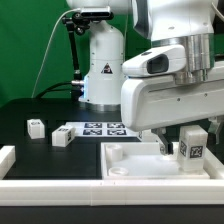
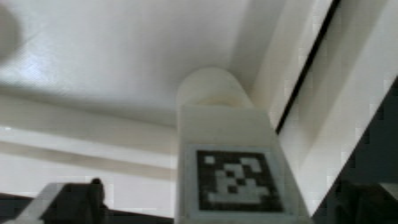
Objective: Assemble one leg
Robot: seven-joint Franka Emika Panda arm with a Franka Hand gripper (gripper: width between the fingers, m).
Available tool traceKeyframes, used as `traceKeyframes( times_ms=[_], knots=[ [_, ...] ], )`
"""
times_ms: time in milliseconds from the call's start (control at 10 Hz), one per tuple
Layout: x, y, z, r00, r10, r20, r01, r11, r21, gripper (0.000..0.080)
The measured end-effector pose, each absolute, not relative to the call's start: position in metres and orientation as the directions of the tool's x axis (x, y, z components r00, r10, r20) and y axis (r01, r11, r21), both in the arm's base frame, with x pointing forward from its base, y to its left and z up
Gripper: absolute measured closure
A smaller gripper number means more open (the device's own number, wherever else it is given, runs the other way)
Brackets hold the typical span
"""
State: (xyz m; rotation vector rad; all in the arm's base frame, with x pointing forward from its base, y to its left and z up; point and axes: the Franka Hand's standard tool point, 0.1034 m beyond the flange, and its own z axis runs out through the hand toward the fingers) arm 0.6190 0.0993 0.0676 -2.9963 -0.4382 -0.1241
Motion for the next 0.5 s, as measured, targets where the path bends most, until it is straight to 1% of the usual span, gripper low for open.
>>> traceKeyframes(
  times_ms=[200,300,400,500],
  knots=[
    [0.623,0.097,0.0669,0.954,0.28,0.106,0.29,-0.952,-0.095,0.0151],
    [0.623,0.0975,0.0669,0.954,0.281,0.107,0.291,-0.952,-0.095,0.0261],
    [0.6229,0.0974,0.0669,0.954,0.28,0.106,0.29,-0.952,-0.095,0.0434],
    [0.6229,0.0974,0.0669,0.954,0.28,0.106,0.29,-0.952,-0.095,0.0434]
  ],
)
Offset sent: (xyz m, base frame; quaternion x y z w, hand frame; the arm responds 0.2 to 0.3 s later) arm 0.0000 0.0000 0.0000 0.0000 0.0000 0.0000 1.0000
